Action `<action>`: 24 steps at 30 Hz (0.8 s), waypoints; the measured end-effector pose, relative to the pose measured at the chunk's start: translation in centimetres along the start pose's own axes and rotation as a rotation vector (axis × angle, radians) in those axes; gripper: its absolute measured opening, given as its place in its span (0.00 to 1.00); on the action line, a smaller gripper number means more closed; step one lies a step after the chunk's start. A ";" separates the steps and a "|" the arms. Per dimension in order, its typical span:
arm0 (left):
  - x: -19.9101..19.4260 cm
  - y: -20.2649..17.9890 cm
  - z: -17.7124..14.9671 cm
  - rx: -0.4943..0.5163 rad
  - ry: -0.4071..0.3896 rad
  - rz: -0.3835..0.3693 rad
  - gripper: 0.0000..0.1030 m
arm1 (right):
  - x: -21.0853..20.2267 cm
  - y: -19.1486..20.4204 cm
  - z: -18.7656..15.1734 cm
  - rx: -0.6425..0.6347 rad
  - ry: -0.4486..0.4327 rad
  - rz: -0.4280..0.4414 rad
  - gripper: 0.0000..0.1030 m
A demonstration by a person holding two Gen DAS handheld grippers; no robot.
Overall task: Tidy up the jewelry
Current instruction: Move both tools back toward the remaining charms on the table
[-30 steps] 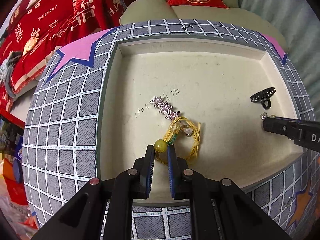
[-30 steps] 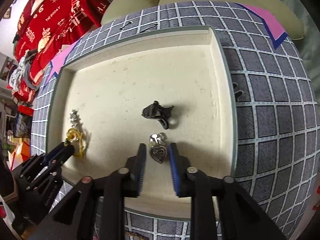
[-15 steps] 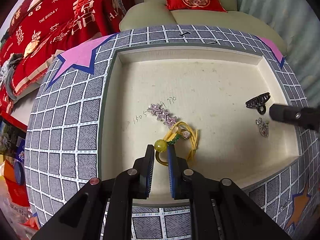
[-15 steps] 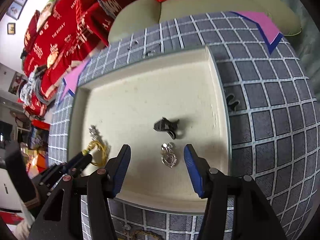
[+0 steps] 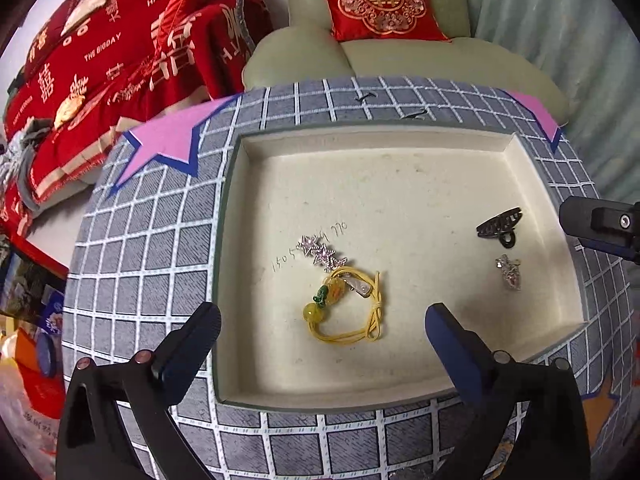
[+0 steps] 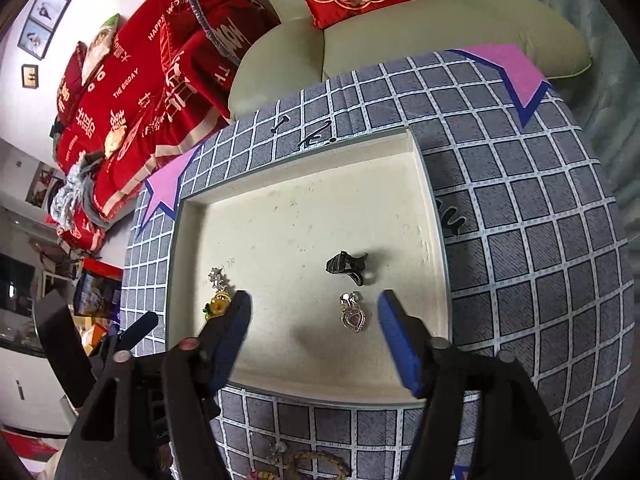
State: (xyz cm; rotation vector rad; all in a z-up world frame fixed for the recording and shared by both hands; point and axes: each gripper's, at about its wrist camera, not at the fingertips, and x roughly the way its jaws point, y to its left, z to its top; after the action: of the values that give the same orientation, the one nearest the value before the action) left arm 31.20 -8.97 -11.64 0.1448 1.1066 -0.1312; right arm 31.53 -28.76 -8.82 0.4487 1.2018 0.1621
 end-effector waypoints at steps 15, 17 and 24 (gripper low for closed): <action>-6.2 2.6 -3.3 -0.018 -0.019 -0.024 1.00 | -5.1 -1.3 -2.2 0.073 -0.098 0.036 1.00; -6.7 3.0 -4.4 -0.023 -0.007 -0.029 1.00 | -5.5 -1.5 -2.8 0.081 -0.091 0.030 1.00; -8.1 5.2 -9.1 -0.069 0.050 -0.016 1.00 | -6.6 -2.0 -5.8 0.069 -0.029 -0.017 1.00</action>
State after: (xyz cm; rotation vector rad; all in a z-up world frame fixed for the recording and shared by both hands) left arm 20.52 -1.93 -8.11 0.0781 1.1606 -0.1038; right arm 23.55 -31.46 -5.62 0.4996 1.1850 0.0988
